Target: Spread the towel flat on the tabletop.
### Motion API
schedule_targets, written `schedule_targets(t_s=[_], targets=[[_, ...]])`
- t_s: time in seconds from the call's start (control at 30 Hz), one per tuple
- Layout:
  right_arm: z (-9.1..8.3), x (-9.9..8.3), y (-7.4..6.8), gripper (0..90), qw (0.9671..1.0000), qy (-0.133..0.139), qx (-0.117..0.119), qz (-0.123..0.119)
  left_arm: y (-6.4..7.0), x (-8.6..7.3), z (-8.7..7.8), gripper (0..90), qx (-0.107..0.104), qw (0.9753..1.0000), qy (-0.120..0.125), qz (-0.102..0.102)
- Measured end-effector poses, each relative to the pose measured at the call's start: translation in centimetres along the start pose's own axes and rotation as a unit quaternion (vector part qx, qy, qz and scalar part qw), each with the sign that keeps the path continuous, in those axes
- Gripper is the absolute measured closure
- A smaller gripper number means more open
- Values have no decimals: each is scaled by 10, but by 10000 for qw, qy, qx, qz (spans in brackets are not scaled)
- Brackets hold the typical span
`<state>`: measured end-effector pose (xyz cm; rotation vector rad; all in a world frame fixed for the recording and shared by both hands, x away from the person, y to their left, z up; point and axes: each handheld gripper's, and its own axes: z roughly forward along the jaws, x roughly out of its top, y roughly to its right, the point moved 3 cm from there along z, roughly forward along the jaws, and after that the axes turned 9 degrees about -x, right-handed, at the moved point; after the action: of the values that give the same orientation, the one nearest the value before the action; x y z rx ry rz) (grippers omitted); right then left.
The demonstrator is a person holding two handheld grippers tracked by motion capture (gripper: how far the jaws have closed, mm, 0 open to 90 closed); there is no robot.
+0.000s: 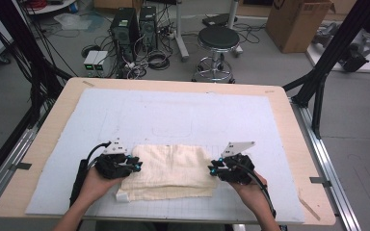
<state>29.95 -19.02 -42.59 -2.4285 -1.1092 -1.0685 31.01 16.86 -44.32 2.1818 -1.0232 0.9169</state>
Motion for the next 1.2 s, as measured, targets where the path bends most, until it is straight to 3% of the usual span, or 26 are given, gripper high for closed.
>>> schedule_targets(t_s=[0.17,0.3,0.4,0.53,0.6,0.67,0.77,0.83,0.97,1.2], targets=[[2,17,16,643,9993,286,-44,250,-13,4,0,630,363,9991,95,-172],[23,20,26,629,9992,102,-88,380,-26,2,7,622,643,9975,41,-299],[39,17,34,624,9982,-17,-69,598,-33,0,11,611,682,9966,68,-448],[55,11,44,657,9955,-206,74,924,-35,-2,17,604,736,9963,11,-442],[57,11,43,667,9951,-240,131,950,-35,-1,18,613,740,9963,30,-426],[61,10,39,685,9959,-336,137,830,-35,-1,18,646,811,9958,37,-412],[62,12,36,776,9975,-381,-74,592,-35,-1,20,737,806,9957,124,-429],[62,12,36,832,9976,-368,2,580,-34,0,21,834,777,9963,108,-352],[55,18,33,861,9985,-285,-253,382,-35,2,21,860,825,9962,59,-285],[48,30,39,865,9976,-37,-502,469,-49,15,17,869,1047,9934,220,-409]])
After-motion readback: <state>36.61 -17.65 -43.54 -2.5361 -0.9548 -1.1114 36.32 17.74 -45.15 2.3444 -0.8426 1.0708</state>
